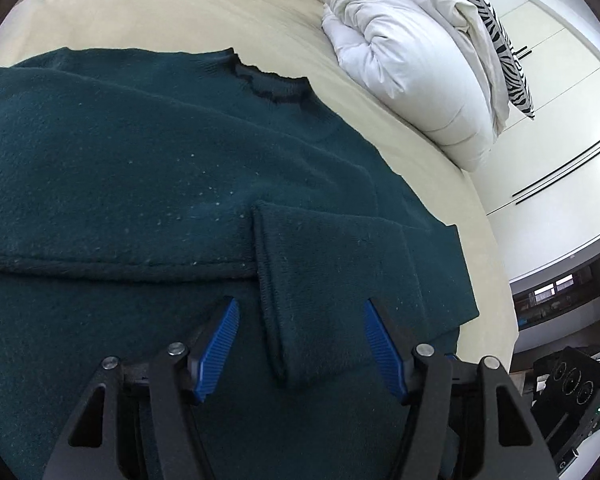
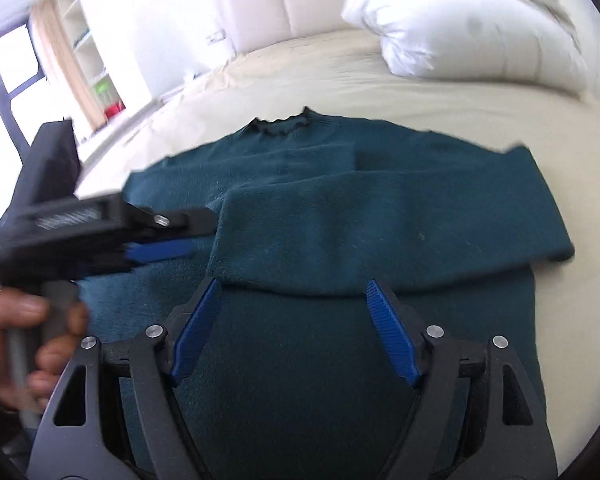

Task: Fold small clothes

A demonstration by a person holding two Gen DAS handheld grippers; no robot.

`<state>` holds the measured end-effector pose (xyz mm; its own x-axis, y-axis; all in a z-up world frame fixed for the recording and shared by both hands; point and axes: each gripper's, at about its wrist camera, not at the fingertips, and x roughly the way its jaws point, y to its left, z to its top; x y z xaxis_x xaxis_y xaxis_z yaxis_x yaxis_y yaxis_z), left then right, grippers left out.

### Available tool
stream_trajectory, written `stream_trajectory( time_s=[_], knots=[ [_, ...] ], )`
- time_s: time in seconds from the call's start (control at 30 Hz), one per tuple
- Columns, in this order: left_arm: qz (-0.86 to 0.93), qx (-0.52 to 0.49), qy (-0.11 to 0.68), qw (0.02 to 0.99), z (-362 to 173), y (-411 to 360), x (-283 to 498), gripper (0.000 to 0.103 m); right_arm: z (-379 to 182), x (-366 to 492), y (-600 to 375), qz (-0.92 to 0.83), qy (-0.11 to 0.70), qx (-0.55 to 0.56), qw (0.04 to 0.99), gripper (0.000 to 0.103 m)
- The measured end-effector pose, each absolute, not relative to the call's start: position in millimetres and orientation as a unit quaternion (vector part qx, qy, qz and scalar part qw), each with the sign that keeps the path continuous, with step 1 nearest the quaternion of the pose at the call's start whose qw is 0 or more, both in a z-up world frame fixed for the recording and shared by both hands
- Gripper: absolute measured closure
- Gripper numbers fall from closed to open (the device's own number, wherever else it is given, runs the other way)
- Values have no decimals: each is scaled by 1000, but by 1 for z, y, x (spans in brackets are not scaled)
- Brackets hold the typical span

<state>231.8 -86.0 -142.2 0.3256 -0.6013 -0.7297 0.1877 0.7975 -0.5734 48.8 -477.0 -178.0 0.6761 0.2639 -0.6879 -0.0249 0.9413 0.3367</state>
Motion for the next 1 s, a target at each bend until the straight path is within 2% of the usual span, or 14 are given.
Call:
stream_trajectory(
  time_s=[0.03,0.07,0.13,0.2,0.37,0.6,0.8,1.0],
  knots=[
    [-248,-194,525,791,-141,-90,233,52,-177,47,-491,77,395,171,899,30],
    [-246,-187,531,789,-142,-95,232,71,-178,43,-503,73,395,186,897,30],
    [-242,-170,540,788,-143,-101,230,91,-184,40,-519,66,395,216,891,32],
    [-241,-156,533,796,-138,-102,226,94,-188,35,-533,64,398,245,882,36],
    [-249,-113,498,823,-107,-101,213,95,-191,32,-551,65,386,291,873,37],
    [-233,-48,422,875,-61,-76,220,95,-166,41,-588,14,361,282,889,37],
    [-203,-45,420,883,-70,-35,249,95,-166,88,-641,-41,377,291,878,37],
    [-185,-55,418,888,-88,-14,259,95,-191,145,-656,-52,411,301,859,40]
  ],
)
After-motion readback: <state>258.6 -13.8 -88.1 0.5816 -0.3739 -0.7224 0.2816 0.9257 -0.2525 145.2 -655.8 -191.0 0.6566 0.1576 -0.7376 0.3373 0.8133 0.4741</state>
